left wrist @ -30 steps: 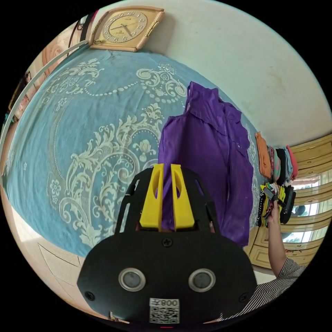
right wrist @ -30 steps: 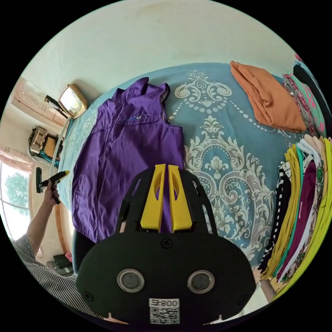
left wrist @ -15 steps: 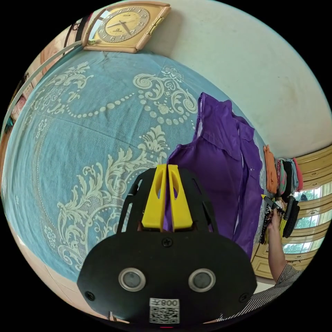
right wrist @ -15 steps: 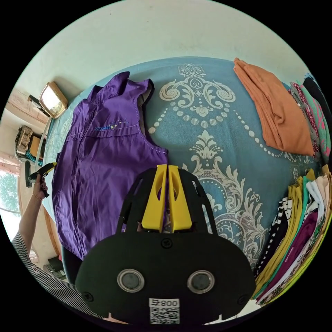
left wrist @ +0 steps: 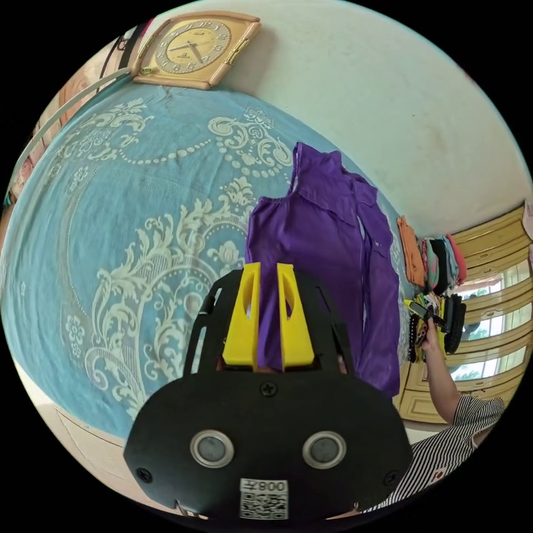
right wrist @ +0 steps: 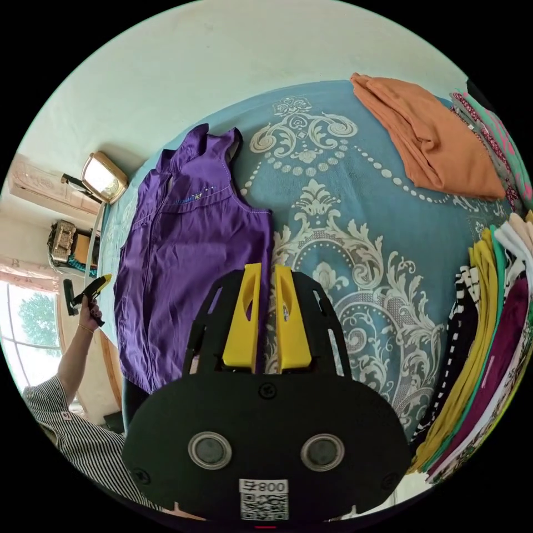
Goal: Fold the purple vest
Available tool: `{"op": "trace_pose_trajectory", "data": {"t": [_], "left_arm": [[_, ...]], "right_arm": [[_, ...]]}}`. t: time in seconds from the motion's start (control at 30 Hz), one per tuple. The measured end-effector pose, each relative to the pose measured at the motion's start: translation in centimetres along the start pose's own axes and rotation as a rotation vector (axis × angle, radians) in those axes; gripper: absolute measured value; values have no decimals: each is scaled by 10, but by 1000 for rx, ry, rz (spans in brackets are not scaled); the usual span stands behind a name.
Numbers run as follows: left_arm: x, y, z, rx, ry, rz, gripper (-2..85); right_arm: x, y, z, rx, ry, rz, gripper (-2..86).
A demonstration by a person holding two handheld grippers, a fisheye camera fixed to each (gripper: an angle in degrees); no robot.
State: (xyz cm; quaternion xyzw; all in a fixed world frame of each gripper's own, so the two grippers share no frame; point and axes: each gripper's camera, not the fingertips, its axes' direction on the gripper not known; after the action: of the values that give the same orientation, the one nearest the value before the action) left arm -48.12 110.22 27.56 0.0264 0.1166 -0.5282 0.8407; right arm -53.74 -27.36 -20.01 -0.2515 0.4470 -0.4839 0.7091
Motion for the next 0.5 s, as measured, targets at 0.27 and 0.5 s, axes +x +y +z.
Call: {"op": "trace_pose_trajectory", "data": {"t": [0.27, 0.5], "left_arm": [[-43, 129, -9, -149, 63, -101, 67], [-28, 142, -18, -150, -12, -47, 19]], "right_arm": [[11, 148, 5, -148, -92, 26, 76], [10, 160, 5, -167, -35, 20, 15]]}}
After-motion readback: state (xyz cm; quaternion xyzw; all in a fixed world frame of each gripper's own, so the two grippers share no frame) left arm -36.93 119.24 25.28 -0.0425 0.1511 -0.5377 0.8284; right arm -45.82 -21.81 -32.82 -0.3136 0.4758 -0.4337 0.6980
